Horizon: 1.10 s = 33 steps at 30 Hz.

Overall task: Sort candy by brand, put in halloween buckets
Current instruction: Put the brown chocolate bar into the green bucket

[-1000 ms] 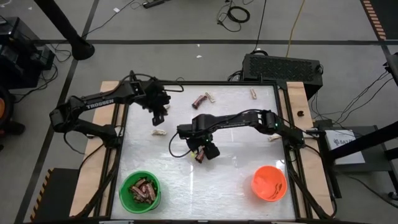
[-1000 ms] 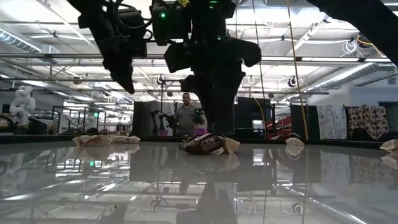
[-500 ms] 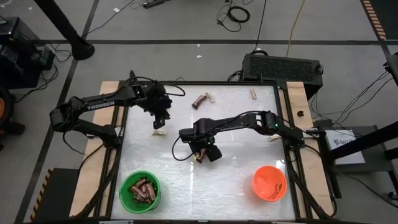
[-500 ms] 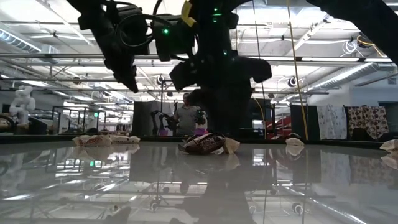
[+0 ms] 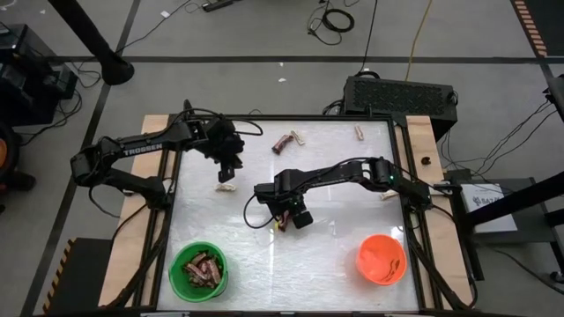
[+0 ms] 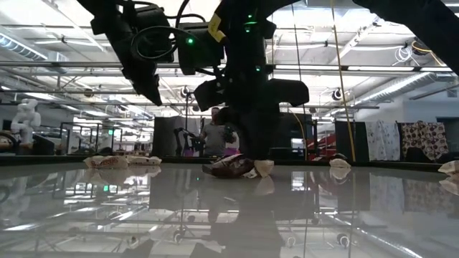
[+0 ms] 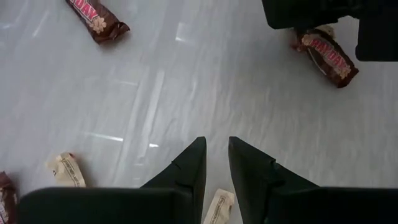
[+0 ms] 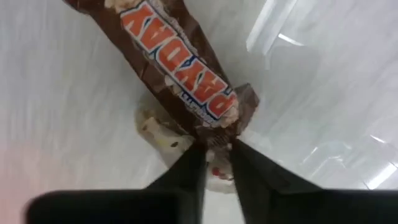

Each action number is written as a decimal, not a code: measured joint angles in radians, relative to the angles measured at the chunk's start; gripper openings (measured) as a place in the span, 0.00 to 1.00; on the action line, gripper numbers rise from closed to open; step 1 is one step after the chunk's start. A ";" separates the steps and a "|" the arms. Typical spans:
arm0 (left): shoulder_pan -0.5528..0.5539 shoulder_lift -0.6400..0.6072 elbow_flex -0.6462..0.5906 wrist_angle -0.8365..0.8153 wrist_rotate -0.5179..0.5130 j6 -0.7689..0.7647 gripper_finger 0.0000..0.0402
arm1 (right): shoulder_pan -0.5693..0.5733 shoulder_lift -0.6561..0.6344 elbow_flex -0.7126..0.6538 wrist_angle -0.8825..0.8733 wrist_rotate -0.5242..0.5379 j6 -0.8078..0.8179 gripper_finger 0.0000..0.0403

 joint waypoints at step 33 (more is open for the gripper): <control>0.000 0.000 0.000 0.038 0.000 0.001 0.19 | -0.013 -0.014 0.181 0.010 -0.086 -0.058 0.09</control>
